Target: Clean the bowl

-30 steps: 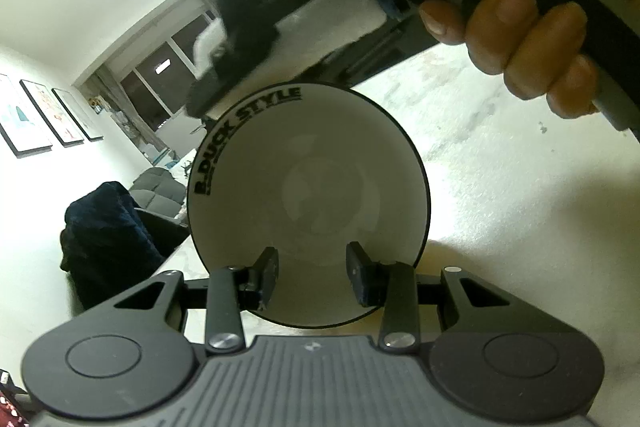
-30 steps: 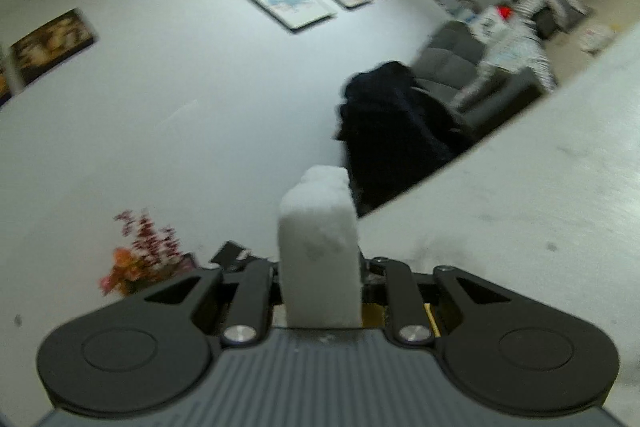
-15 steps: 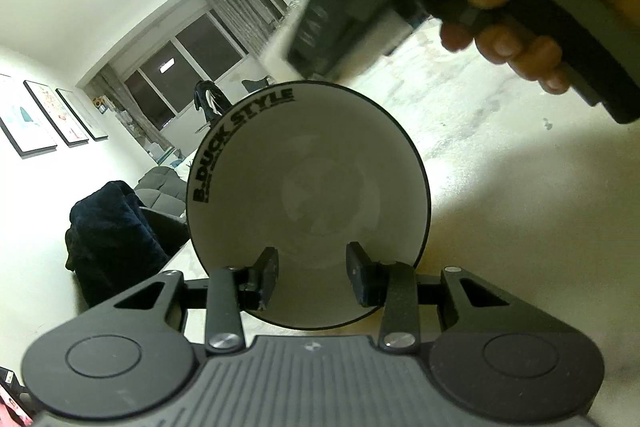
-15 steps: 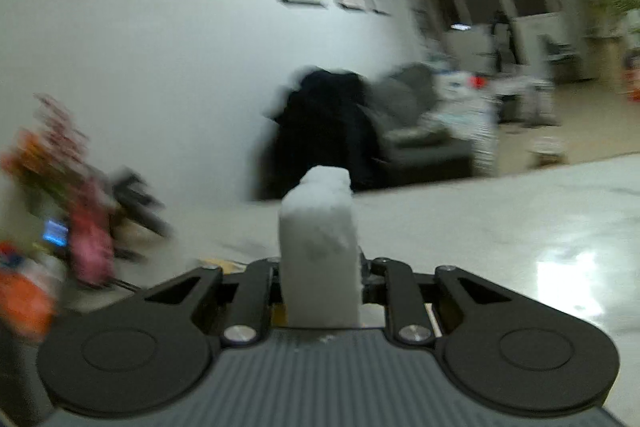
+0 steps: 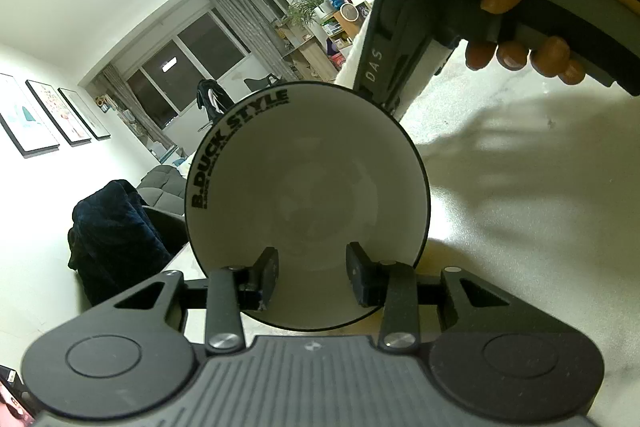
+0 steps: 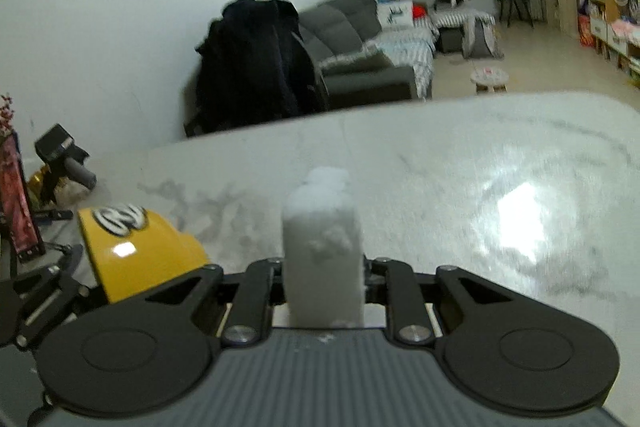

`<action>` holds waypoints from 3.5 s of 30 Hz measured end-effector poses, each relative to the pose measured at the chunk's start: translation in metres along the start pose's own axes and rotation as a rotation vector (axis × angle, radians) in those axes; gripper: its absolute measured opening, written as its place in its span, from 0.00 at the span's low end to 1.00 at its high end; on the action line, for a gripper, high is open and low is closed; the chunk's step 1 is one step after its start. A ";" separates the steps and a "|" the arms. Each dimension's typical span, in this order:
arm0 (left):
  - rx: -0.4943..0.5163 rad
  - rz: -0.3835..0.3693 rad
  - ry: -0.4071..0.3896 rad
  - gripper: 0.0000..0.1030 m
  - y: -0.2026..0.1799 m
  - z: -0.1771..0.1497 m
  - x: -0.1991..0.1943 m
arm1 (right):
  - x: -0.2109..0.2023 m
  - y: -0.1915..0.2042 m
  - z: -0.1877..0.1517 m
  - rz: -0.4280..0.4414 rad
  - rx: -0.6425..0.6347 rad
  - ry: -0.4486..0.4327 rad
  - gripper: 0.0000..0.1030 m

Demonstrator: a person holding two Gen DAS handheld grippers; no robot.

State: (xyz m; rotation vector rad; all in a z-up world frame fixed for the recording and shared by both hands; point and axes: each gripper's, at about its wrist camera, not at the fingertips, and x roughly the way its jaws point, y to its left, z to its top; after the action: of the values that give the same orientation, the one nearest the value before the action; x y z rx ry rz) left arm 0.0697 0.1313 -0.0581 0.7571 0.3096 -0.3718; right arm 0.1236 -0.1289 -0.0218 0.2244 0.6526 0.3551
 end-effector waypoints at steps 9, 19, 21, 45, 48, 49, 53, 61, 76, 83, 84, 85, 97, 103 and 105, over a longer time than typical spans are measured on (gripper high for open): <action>0.004 0.003 0.000 0.37 0.000 -0.001 0.008 | -0.020 -0.013 -0.001 0.230 0.136 -0.139 0.19; -0.001 0.007 0.004 0.37 0.002 -0.001 0.015 | -0.020 -0.016 -0.006 0.486 0.297 -0.194 0.19; -0.002 0.007 0.004 0.37 0.000 -0.001 0.014 | -0.023 -0.009 -0.006 0.532 0.295 -0.232 0.19; -0.009 0.023 0.018 0.37 -0.012 -0.001 0.003 | -0.016 0.009 -0.004 0.356 0.142 -0.285 0.19; -0.018 0.018 0.019 0.37 -0.012 -0.001 0.001 | -0.035 0.032 -0.003 0.100 -0.214 -0.364 0.19; -0.023 0.014 0.019 0.37 -0.012 -0.001 0.001 | -0.035 0.040 -0.007 0.049 -0.361 -0.376 0.19; -0.035 0.008 0.021 0.37 -0.012 -0.001 -0.003 | -0.030 0.072 -0.031 -0.130 -0.940 -0.387 0.19; -0.037 0.011 0.024 0.37 -0.013 0.000 -0.009 | 0.017 0.071 -0.108 -0.431 -1.619 -0.361 0.19; -0.022 0.030 0.030 0.37 -0.019 -0.001 -0.016 | 0.019 0.068 -0.101 -0.417 -1.595 -0.351 0.18; -0.033 0.026 0.033 0.37 -0.020 0.000 -0.016 | 0.001 0.083 -0.090 -0.410 -1.556 -0.421 0.18; -0.033 0.026 0.033 0.37 -0.020 0.001 -0.016 | -0.002 0.084 -0.089 -0.408 -1.553 -0.429 0.18; -0.033 0.026 0.033 0.37 -0.019 0.001 -0.016 | -0.003 0.086 -0.088 -0.408 -1.554 -0.432 0.18; -0.036 0.024 0.034 0.37 -0.011 0.005 -0.023 | -0.003 0.086 -0.082 -0.388 -1.543 -0.384 0.19; -0.035 0.024 0.033 0.37 -0.007 0.005 -0.023 | -0.015 0.097 -0.074 -0.378 -1.526 -0.456 0.19; -0.034 0.025 0.033 0.37 -0.008 0.005 -0.023 | -0.016 0.094 -0.078 -0.369 -1.534 -0.437 0.21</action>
State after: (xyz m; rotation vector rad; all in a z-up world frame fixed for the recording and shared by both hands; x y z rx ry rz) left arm 0.0459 0.1275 -0.0505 0.7334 0.3370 -0.3301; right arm 0.0391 -0.0421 -0.0443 -1.2391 -0.1361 0.3485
